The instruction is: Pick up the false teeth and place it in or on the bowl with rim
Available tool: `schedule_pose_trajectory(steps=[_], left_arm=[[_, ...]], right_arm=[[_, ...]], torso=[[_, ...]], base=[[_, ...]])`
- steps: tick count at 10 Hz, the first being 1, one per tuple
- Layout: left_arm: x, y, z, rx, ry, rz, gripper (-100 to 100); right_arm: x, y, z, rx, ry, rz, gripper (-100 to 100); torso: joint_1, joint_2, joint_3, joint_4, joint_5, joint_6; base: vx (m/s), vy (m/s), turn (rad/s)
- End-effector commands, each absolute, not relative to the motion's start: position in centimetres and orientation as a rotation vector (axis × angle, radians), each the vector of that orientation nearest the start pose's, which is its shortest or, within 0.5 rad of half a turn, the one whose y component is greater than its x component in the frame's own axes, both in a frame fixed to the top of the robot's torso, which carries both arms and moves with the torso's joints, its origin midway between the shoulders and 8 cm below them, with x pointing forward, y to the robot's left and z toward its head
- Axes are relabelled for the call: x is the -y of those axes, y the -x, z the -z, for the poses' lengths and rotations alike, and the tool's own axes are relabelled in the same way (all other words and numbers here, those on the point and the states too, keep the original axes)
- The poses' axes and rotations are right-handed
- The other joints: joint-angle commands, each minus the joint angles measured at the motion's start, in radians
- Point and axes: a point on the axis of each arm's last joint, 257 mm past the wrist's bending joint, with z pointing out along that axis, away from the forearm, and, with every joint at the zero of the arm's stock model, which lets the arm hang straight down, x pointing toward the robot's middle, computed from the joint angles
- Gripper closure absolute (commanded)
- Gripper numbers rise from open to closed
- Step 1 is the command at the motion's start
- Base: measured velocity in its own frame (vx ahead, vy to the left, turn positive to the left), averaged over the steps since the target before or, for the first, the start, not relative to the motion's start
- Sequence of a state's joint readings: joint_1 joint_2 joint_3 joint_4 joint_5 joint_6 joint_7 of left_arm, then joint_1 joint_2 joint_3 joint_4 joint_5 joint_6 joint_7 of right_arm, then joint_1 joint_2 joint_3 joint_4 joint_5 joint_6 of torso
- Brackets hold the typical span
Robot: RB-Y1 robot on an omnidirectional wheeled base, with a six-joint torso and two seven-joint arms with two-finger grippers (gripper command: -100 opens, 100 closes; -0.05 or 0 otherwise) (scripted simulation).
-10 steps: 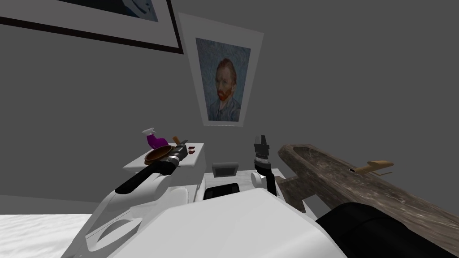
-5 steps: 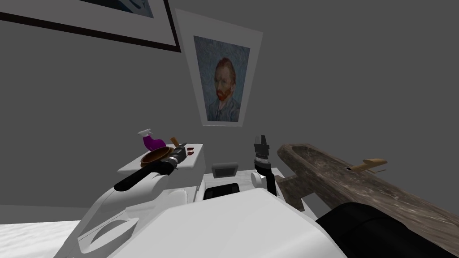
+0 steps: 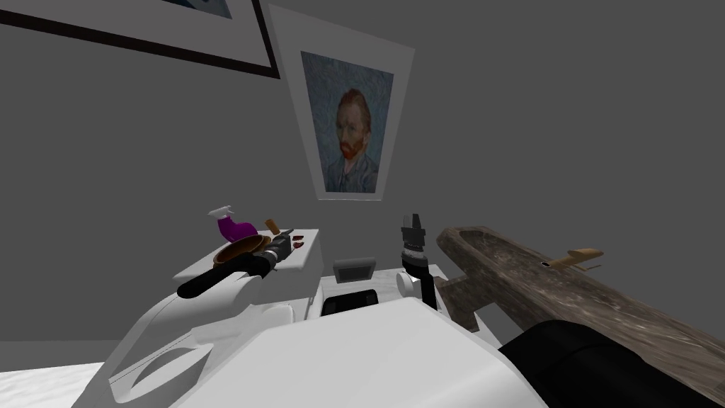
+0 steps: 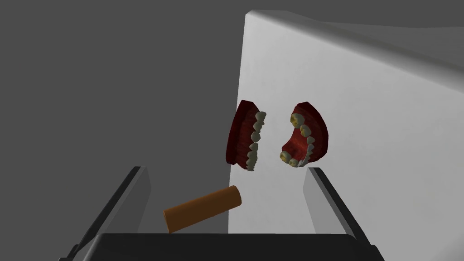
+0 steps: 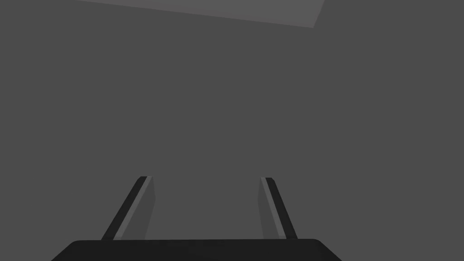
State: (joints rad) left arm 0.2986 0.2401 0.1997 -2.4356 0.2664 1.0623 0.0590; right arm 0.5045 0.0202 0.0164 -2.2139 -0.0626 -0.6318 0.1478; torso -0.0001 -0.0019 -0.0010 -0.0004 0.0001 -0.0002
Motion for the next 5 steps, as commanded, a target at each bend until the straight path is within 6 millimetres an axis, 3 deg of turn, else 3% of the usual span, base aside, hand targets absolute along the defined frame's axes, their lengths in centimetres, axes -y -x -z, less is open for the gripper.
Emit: schedule_pose_trajectory(steps=[1, 5], left_arm=[[-33.6, -40.0, 18.4, -1.469, 1.612, 0.852, -100], [-34.4, -39.0, 19.2, -1.5, 1.667, 0.8, -100]], right_arm=[[28.4, -33.2, -1.8, -0.546, -0.615, -1.224, 0], [28.4, -33.2, -1.8, -0.546, -0.615, -1.224, 0]], torso=[[0.0, 0.0, 0.0, 0.0, 0.0, 0.0], [0.0, 0.0, 0.0, 0.0, 0.0, 0.0]], base=[[0.02, 0.0, -0.033], [0.026, -0.003, -0.035]])
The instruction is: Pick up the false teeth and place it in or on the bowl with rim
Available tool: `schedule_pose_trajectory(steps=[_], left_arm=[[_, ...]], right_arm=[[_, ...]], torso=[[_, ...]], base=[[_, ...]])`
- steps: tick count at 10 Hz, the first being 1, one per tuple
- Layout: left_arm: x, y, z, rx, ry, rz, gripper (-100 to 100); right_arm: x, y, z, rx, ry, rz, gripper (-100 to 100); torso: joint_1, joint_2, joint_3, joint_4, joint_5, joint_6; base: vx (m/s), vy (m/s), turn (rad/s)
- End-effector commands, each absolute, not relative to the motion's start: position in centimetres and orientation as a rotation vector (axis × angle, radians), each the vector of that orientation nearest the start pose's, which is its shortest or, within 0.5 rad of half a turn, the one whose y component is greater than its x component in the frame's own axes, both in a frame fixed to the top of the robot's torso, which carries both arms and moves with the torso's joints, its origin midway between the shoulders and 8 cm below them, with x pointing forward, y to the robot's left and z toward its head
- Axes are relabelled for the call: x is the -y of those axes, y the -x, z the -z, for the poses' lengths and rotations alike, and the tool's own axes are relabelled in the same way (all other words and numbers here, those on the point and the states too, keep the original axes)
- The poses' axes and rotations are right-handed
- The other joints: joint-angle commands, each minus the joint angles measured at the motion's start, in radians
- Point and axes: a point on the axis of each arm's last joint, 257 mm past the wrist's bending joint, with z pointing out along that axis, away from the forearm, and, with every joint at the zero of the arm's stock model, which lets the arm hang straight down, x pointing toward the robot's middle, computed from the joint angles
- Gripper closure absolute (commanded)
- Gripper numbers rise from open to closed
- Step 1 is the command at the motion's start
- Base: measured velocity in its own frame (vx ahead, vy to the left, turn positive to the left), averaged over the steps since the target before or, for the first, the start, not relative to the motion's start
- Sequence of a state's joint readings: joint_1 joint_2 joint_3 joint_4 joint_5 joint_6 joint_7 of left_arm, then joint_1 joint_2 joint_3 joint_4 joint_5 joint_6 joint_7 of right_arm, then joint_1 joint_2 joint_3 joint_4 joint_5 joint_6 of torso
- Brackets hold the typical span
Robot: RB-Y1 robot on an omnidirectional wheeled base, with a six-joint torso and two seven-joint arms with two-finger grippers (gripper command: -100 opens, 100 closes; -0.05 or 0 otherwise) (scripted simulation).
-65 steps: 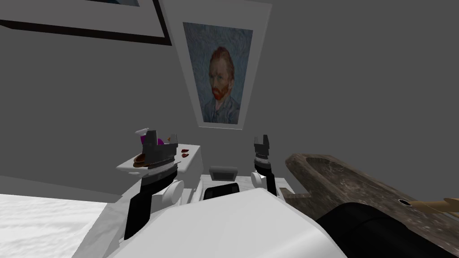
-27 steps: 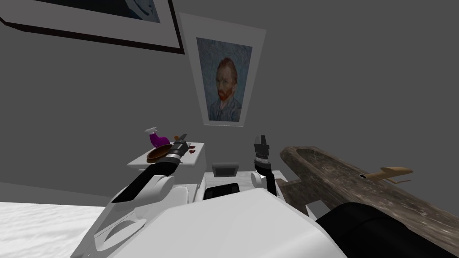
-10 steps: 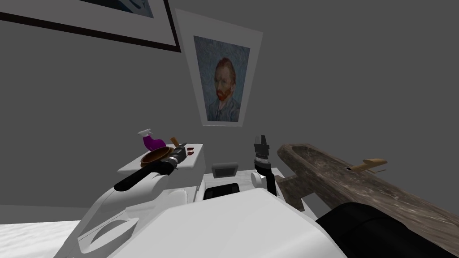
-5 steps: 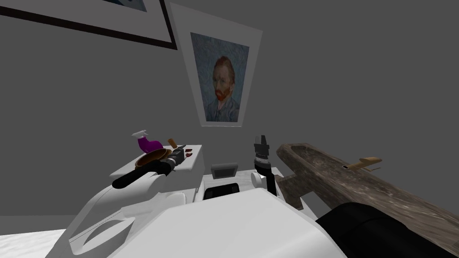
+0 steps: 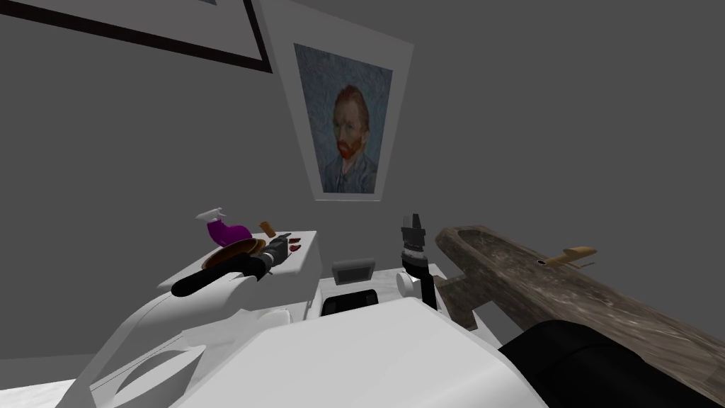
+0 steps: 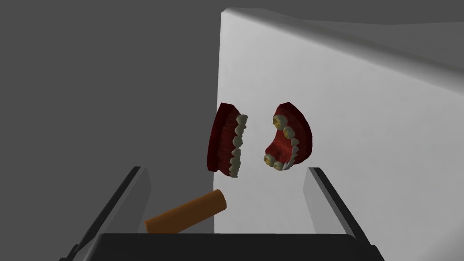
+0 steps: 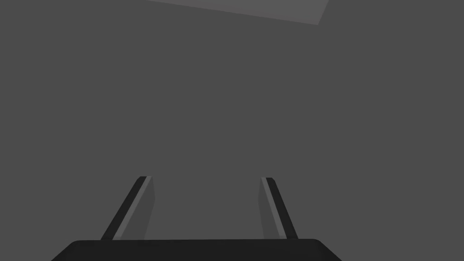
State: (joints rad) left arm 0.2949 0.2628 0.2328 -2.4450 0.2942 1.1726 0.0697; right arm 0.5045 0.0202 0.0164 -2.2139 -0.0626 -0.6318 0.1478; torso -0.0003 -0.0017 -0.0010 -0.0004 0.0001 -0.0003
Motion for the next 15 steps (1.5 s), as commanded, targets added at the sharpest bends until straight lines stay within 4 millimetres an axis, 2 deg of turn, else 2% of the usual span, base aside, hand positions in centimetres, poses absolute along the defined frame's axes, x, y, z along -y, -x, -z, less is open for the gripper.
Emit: schedule_pose_trajectory(steps=[1, 8, 12, 14, 15], left_arm=[[-34.8, -38.4, 19.6, -1.514, 1.689, 0.776, -100], [-36.1, -35.8, 20.2, -1.575, 1.757, 0.672, -100], [-35.7, -34.1, 19.1, -1.61, 1.741, 0.636, -100], [-35.6, -34.1, 18.8, -1.611, 1.734, 0.638, -100], [-35.6, -34.1, 18.8, -1.612, 1.735, 0.637, 0]], right_arm=[[28.4, -33.2, -1.8, -0.546, -0.615, -1.224, 0], [28.4, -33.2, -1.8, -0.546, -0.615, -1.224, 0], [28.4, -33.2, -1.8, -0.546, -0.615, -1.224, 0], [28.4, -33.2, -1.8, -0.546, -0.615, -1.224, 0], [28.4, -33.2, -1.8, -0.546, -0.615, -1.224, 0]], torso=[[0.0, 0.0, 0.0, 0.0, 0.0, 0.0], [0.0, 0.0, 0.0, 0.0, 0.0, 0.0], [0.0, -0.001, 0.0, 0.0, 0.0, 0.0], [0.0, 0.0, 0.0, 0.0, 0.0, 0.0], [0.0, 0.001, 0.001, 0.0, 0.0, 0.0]], base=[[0.029, 0.001, -0.044], [0.034, -0.002, -0.039], [0.034, -0.002, -0.03], [0.012, -0.001, -0.008], [0.0, 0.0, 0.0]])
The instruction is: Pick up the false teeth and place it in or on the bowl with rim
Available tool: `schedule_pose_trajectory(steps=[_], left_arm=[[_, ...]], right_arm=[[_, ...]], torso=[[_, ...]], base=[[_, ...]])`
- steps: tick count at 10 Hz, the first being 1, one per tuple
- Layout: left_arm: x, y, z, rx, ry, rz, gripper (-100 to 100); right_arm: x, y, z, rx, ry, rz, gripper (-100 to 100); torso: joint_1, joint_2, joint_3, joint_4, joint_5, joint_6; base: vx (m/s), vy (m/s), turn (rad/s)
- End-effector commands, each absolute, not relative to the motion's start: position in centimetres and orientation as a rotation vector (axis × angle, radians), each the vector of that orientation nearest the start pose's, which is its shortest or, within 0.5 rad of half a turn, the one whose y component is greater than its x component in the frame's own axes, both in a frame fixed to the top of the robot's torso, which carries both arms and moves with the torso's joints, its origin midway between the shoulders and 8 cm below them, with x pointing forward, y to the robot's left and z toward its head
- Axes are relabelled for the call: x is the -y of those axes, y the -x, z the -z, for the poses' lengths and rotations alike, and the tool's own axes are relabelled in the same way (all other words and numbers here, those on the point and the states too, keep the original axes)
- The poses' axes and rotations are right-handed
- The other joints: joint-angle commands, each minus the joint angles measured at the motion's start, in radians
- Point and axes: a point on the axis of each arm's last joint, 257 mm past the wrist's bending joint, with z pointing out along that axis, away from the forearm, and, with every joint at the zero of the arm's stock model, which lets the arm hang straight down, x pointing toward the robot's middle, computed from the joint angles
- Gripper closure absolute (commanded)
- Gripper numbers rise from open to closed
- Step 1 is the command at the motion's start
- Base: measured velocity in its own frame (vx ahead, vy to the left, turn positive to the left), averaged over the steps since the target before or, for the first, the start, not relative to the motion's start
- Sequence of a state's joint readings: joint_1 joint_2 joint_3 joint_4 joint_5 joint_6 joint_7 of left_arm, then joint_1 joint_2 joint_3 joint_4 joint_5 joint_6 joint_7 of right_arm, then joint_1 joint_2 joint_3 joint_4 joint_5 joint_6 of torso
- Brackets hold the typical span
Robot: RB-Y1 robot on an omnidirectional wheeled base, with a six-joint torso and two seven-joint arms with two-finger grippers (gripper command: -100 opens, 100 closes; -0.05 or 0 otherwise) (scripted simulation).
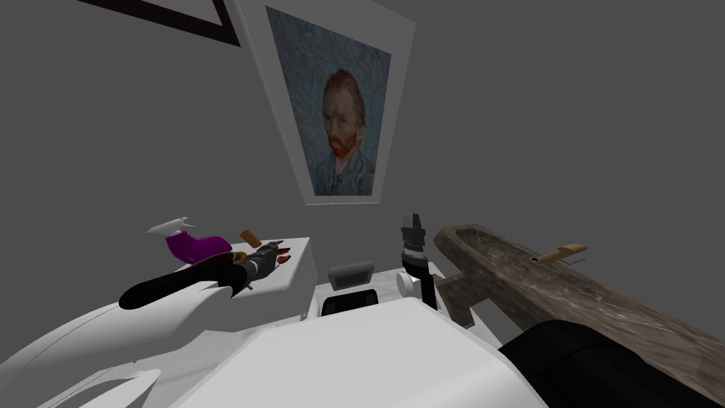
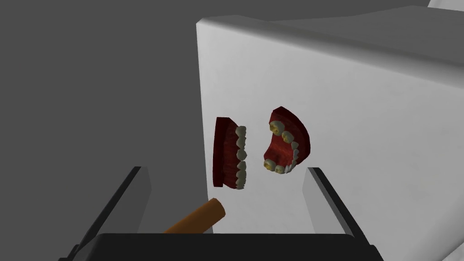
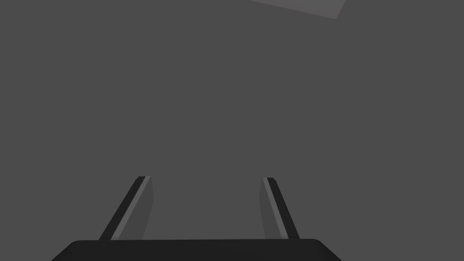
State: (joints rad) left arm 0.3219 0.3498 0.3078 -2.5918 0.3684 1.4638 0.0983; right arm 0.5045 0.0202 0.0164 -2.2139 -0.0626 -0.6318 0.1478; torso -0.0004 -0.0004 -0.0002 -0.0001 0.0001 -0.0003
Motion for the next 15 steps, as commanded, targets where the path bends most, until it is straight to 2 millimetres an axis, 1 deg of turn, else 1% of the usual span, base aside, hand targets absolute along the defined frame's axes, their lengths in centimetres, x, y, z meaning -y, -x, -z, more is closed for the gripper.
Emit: schedule_pose_trajectory(steps=[1, 4, 5, 6, 10, 11, 12, 15], left_arm=[[-36.0, -34.6, 19.3, -1.608, 1.737, 0.636, -100], [-36.5, -35.5, 20.2, -1.603, 1.74, 0.634, -100], [-36.4, -35.3, 20.1, -1.605, 1.742, 0.634, -100], [-36.5, -35.4, 20.1, -1.604, 1.74, 0.635, 100], [-36.7, -35.2, 20.2, -1.598, 1.75, 0.63, 100], [-36.7, -35.2, 20.2, -1.599, 1.749, 0.629, 0], [-36.2, -34.9, 19.6, -1.606, 1.738, 0.636, 100], [-35.6, -34.1, 18.8, -1.612, 1.735, 0.637, 100]], right_arm=[[28.4, -33.2, -1.8, -0.546, -0.615, -1.224, 0], [28.4, -33.2, -1.8, -0.546, -0.615, -1.224, 0], [28.4, -33.2, -1.8, -0.546, -0.615, -1.224, 0], [28.4, -33.2, -1.8, -0.546, -0.615, -1.224, 0], [28.4, -33.2, -1.8, -0.546, -0.615, -1.224, 0], [28.4, -33.2, -1.8, -0.546, -0.615, -1.224, 0], [28.4, -33.2, -1.8, -0.546, -0.615, -1.224, 0], [28.4, -33.2, -1.8, -0.546, -0.615, -1.224, 0]], torso=[[0.0, 0.0, 0.0, 0.0, 0.0, 0.0], [0.0, -0.001, 0.0, 0.0, 0.0, 0.0], [0.0, -0.001, -0.001, 0.0, 0.0, 0.0], [0.001, -0.002, -0.001, -0.001, 0.001, 0.0], [0.002, -0.001, -0.001, 0.0, 0.001, 0.004], [0.002, -0.001, -0.001, 0.0, 0.001, 0.004], [0.002, -0.001, -0.001, 0.0, 0.001, 0.003], [0.003, 0.0, 0.0, 0.001, 0.002, 0.003]], base=[[0.007, -0.003, -0.027], [0.011, -0.002, -0.018], [0.0, 0.0, 0.0], [0.0, 0.0, 0.0], [0.0, -0.001, 0.008], [0.0, 0.0, 0.0], [0.0, 0.0, 0.0], [-0.009, 0.005, 0.015]])
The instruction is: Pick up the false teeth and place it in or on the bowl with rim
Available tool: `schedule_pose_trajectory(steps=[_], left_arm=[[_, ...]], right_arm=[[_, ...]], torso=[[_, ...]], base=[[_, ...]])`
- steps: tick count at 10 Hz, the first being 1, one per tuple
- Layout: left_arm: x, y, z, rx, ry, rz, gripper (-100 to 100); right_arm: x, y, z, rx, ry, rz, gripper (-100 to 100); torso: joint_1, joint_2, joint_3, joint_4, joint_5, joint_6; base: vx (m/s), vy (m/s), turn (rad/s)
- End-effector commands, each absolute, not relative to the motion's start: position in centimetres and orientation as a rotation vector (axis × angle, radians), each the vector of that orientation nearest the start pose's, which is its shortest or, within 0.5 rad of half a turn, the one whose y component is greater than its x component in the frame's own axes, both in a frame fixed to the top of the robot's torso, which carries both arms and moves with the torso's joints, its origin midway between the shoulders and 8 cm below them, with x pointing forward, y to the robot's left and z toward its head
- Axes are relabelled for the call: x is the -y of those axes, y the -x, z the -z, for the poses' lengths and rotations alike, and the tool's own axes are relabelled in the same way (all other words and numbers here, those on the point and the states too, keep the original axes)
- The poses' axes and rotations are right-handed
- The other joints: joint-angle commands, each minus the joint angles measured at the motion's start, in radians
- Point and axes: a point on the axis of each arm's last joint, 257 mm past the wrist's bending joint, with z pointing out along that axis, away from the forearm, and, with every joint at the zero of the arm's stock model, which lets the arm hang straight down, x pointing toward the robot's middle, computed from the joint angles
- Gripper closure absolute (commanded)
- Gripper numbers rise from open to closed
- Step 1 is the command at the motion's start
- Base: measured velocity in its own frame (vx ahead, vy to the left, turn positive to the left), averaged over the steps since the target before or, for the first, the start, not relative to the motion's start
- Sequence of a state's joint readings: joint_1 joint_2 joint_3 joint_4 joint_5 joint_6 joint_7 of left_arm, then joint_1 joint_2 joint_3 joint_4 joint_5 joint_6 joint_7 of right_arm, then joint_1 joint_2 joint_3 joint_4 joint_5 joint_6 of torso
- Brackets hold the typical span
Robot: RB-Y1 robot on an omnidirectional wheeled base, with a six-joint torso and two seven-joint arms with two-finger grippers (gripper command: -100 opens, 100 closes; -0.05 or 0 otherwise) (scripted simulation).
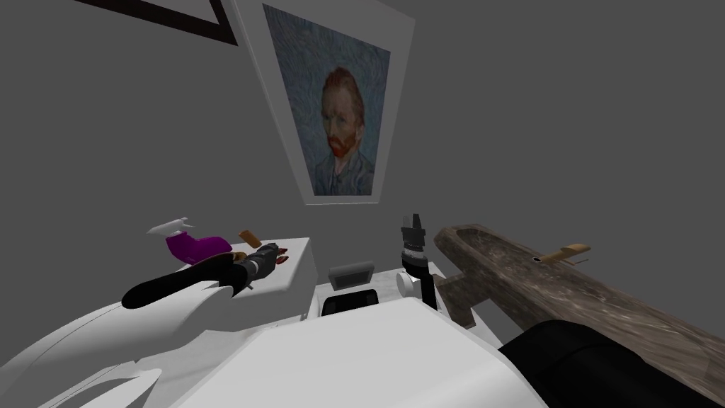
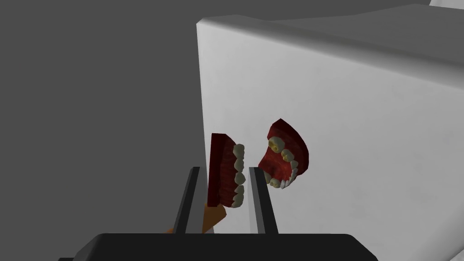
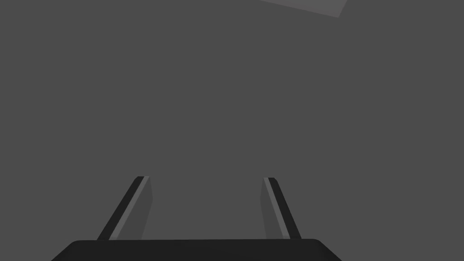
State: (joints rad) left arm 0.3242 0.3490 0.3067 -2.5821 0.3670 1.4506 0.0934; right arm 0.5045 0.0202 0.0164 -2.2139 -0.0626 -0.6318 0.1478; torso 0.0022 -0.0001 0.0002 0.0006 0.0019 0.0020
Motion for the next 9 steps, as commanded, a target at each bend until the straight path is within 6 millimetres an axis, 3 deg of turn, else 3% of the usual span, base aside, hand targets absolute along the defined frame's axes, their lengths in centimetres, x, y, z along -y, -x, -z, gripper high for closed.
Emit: schedule_pose_trajectory(steps=[1, 2, 3, 9], left_arm=[[-35.7, -34.2, 19.0, -1.611, 1.732, 0.637, 100], [-35.7, -34.1, 18.9, -1.612, 1.733, 0.636, 0], [-37.3, -34.8, 18.8, -1.563, 1.764, 0.639, 100], [-41.6, -34.9, 18.3, -1.377, 1.917, 0.697, 100]], right_arm=[[28.4, -33.2, -1.8, -0.546, -0.615, -1.224, 0], [28.4, -33.2, -1.8, -0.546, -0.615, -1.224, 0], [28.4, -33.2, -1.8, -0.546, -0.615, -1.224, 0], [28.4, -33.2, -1.8, -0.546, -0.615, -1.224, 0]], torso=[[0.0, 0.0, 0.0, 0.0, 0.0, 0.0], [0.0, -0.001, 0.0, 0.0, 0.0, 0.0], [0.001, -0.001, -0.001, 0.0, 0.0, 0.0], [-0.002, 0.002, 0.001, 0.001, 0.001, -0.002]], base=[[0.0, 0.0, 0.0], [0.0, 0.0, 0.0], [-0.079, -0.016, 0.125], [-0.049, -0.051, 0.11]])
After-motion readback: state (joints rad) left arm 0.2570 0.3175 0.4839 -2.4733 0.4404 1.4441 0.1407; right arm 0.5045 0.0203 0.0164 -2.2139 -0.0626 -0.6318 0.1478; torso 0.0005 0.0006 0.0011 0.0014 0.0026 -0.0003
